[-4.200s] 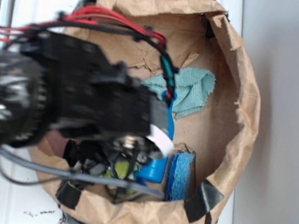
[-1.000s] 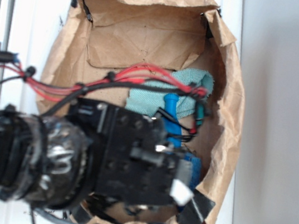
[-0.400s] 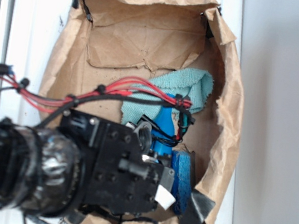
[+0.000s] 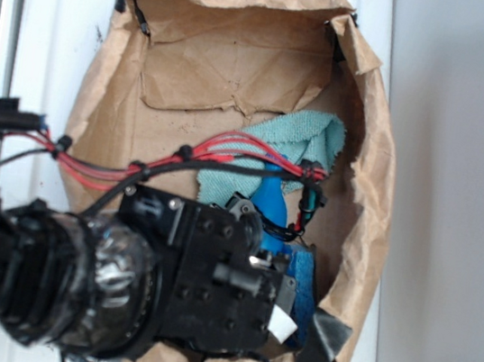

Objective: Grab the green animal.

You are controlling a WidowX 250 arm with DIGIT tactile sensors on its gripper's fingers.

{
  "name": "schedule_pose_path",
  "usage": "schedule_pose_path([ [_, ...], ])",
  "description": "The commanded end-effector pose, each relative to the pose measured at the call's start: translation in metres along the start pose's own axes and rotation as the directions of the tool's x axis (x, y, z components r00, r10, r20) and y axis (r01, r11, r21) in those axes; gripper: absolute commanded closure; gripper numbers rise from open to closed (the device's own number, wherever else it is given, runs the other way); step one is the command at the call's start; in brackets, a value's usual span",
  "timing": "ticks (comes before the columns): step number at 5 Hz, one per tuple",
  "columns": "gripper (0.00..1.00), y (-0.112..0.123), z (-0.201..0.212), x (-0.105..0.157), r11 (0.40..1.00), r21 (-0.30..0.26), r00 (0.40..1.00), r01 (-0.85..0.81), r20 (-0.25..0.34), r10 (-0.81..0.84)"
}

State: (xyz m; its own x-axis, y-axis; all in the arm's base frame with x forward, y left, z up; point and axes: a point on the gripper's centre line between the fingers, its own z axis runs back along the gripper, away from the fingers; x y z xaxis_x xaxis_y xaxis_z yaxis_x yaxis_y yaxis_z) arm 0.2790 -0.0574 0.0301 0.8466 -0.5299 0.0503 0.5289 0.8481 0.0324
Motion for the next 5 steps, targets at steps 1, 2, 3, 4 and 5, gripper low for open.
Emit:
schedule_pose_path([
  [1, 1.0, 0.074, 0.078, -0.013, 0.949, 0.004, 0.949, -0.314, 0.022, 0.314],
  [2, 1.0, 0.098, 0.114, -0.028, 0.87, 0.061, 0.871, -0.49, 0.066, 0.486],
  [3, 1.0, 0.099, 0.146, -0.04, 0.85, 0.043, 0.848, -0.525, 0.107, 0.519],
  [4, 1.0, 0.086, 0.172, -0.053, 0.875, 0.02, 0.87, -0.483, 0.124, 0.477],
  [5, 1.0, 0.066, 0.189, -0.06, 0.905, 0.025, 0.895, -0.426, 0.157, 0.417],
])
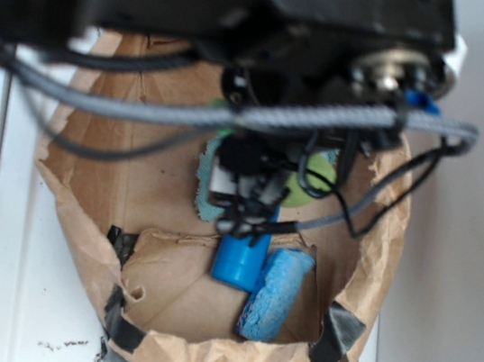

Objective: Grab the green animal.

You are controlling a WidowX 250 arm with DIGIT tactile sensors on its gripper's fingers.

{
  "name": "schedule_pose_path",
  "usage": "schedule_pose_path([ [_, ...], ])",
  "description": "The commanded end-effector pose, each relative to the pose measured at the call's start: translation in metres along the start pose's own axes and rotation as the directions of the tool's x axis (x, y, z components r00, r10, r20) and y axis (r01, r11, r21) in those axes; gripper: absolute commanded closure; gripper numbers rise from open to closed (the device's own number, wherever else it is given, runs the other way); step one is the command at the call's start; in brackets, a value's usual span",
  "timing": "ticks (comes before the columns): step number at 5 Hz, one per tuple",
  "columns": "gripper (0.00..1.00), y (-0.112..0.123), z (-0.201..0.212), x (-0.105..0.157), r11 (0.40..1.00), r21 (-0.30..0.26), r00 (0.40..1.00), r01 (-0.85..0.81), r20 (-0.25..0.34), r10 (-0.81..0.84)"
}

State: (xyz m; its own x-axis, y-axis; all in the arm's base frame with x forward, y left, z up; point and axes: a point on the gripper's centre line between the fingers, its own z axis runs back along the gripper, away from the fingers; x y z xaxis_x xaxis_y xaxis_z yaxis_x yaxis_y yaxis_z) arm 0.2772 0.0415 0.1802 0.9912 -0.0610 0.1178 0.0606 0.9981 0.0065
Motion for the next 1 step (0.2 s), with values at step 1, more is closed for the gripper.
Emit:
schedule_pose_path([
  [1, 1.0, -0.0307, 0.0368, -0.023, 0.981, 0.181, 0.992, 0.067, 0.096, -0.085],
])
